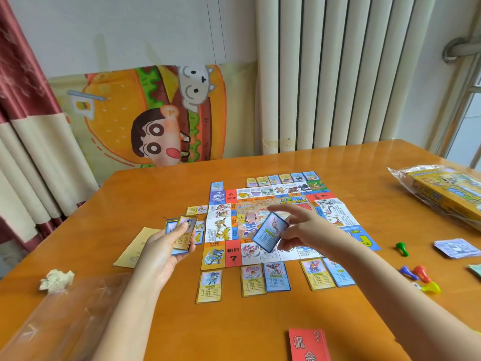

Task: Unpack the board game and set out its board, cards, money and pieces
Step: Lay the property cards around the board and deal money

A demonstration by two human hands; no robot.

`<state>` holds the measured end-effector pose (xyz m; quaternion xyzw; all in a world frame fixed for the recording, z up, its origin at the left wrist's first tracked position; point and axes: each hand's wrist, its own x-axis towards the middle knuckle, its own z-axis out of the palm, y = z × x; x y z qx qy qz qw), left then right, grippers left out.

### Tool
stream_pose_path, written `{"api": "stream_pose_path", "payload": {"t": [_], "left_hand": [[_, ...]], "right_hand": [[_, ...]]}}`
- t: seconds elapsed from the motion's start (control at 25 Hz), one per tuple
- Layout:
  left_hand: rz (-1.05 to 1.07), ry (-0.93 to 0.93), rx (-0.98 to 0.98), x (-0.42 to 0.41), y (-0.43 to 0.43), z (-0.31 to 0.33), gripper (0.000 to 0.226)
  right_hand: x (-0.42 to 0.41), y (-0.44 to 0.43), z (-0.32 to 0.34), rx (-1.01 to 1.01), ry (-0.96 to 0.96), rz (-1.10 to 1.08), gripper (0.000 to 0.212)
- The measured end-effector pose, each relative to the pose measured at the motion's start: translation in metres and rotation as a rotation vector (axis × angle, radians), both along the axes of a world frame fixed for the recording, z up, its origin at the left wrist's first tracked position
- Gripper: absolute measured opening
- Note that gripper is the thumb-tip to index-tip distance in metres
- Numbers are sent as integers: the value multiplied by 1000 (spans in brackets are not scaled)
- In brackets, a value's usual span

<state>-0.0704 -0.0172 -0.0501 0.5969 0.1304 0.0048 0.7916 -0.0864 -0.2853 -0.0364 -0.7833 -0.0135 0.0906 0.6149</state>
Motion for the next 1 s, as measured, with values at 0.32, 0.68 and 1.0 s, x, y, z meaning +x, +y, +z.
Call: {"api": "stream_pose_path", "payload": {"t": [0.32, 0.68, 1.0], "left_hand": [[-38, 15, 50, 5, -6, -5, 9], [-167, 31, 18, 8, -34, 0, 8], [-350, 63, 27, 33, -108, 17, 17]], "right_hand": [[5, 3, -1, 83, 11, 2, 39], [22, -35, 13, -121, -78, -67, 12], [52, -128, 39, 2, -52, -372, 6]]}}
